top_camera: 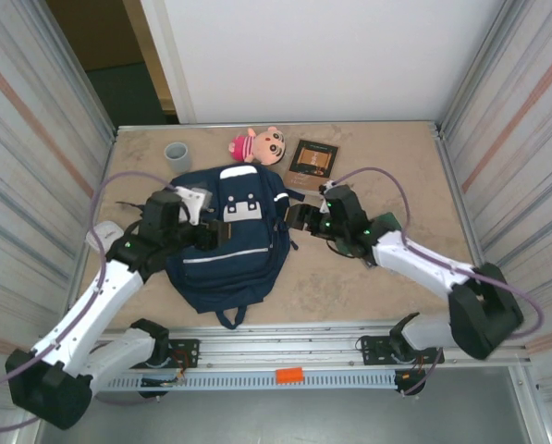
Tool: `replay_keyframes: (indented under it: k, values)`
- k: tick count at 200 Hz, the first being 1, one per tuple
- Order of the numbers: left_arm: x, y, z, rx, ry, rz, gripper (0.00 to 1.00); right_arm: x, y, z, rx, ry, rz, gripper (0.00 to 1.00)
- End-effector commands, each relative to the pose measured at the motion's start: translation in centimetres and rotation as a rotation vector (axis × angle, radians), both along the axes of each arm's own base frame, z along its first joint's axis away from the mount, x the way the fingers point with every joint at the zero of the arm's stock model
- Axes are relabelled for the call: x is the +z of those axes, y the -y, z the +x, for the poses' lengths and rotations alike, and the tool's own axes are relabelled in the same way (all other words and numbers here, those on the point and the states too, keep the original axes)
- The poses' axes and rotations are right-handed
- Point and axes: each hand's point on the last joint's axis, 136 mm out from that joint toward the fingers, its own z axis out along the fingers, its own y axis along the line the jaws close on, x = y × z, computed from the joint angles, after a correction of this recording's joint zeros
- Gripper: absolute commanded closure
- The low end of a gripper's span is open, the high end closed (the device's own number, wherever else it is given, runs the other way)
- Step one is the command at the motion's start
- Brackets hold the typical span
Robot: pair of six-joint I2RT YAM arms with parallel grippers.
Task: Pack the student bag
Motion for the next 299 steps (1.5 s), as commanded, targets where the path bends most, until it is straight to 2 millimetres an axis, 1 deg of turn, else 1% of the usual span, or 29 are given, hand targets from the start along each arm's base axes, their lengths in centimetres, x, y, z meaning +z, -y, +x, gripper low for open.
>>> replay_keyframes:
  k: [1,19,32,42,54,66,71,75,103,130,135,140,157,158,168,178,190,192,194,197,220,231,254,273,299]
  values:
    - [-3.6,2.0,-3.2,-0.416,0.018,0.311,0.26,0.2,2.2,-1.1,-0.020,0.076,-0.059,0.25]
    - [-6.3,3.3,-4.4,-0.601,0.021,0.460,0.24,0.8,3.1,-2.0,-0.031,0.120,-0.048,0.24]
    - [-7.8,4.3,-4.6,-0.693,0.030,0.510,0.24,0.8,3.6,-2.6,-0.032,0.130,-0.047,0.24]
    - [-8.6,5.0,-4.2,-0.729,0.048,0.544,0.23,0.7,4.0,-3.0,-0.034,0.135,-0.049,0.24]
    - [-9.6,5.6,-3.5,-0.747,0.062,0.575,0.22,0.6,4.3,-3.3,-0.033,0.139,-0.055,0.24]
    - [-10.4,6.3,-2.9,-0.760,0.065,0.596,0.20,0.0,4.5,-3.5,-0.030,0.128,-0.074,0.23]
    - [-10.8,6.4,-2.5,-0.761,0.060,0.608,0.19,0.6,4.7,-3.7,-0.034,0.147,-0.064,0.23]
    - [-11.1,6.5,-2.3,-0.759,0.057,0.618,0.18,0.6,4.8,-3.7,-0.034,0.149,-0.064,0.23]
    - [-12.8,6.2,0.0,-0.691,0.027,0.714,0.15,0.4,5.0,-4.0,-0.033,0.153,-0.068,0.23]
    - [-13.6,6.4,0.8,-0.660,0.031,0.730,0.15,0.1,5.0,-4.0,-0.032,0.158,-0.063,0.23]
    - [-13.8,6.4,0.8,-0.657,0.033,0.733,0.16,0.0,5.0,-4.1,-0.030,0.157,-0.064,0.23]
    - [-13.8,6.4,0.9,-0.653,0.039,0.734,0.19,0.0,5.0,-4.1,-0.029,0.158,-0.065,0.23]
    - [-13.8,6.4,0.9,-0.633,0.050,0.730,0.48,-0.3,4.8,-4.1,-0.021,0.157,-0.064,0.23]
    - [-13.8,6.4,0.9,-0.634,0.049,0.728,0.50,-0.3,4.8,-4.1,-0.019,0.156,-0.064,0.23]
    - [-13.3,6.5,0.6,-0.635,0.048,0.713,0.73,-0.5,4.7,-4.2,-0.008,0.160,-0.065,0.23]
    - [-12.3,6.8,0.1,-0.639,0.049,0.679,0.89,-0.8,4.5,-4.2,0.013,0.163,-0.076,0.22]
    - [-10.8,7.4,-0.9,-0.682,0.069,0.621,1.00,-1.3,4.3,-4.3,0.054,0.172,-0.103,0.22]
    - [-10.5,7.5,-1.0,-0.691,0.074,0.610,1.00,-1.3,4.2,-4.3,0.063,0.179,-0.106,0.22]
    - [-10.2,7.6,-1.2,-0.699,0.081,0.598,1.00,-1.9,4.1,-4.3,0.075,0.169,-0.120,0.22]
    - [-9.6,7.8,-1.5,-0.710,0.093,0.581,1.00,-2.2,4.0,-4.3,0.092,0.171,-0.130,0.22]
    - [-5.6,8.4,-3.2,-0.781,0.183,0.453,1.00,-2.9,2.7,-4.5,0.236,0.233,-0.168,0.22]
    - [-3.7,8.2,-3.8,-0.793,0.219,0.394,1.00,-3.0,2.0,-4.7,0.313,0.281,-0.183,0.22]
    - [-0.3,6.8,-4.6,-0.806,0.292,0.276,1.00,-3.6,0.5,-5.5,0.485,0.397,-0.210,0.24]
    - [1.3,5.2,-5.0,-0.807,0.342,0.219,1.00,-4.3,-0.3,-6.2,0.586,0.465,-0.216,0.25]
    - [2.6,3.8,-5.8,-0.818,0.395,0.206,1.00,-5.5,-1.1,-6.4,0.668,0.498,-0.222,0.26]
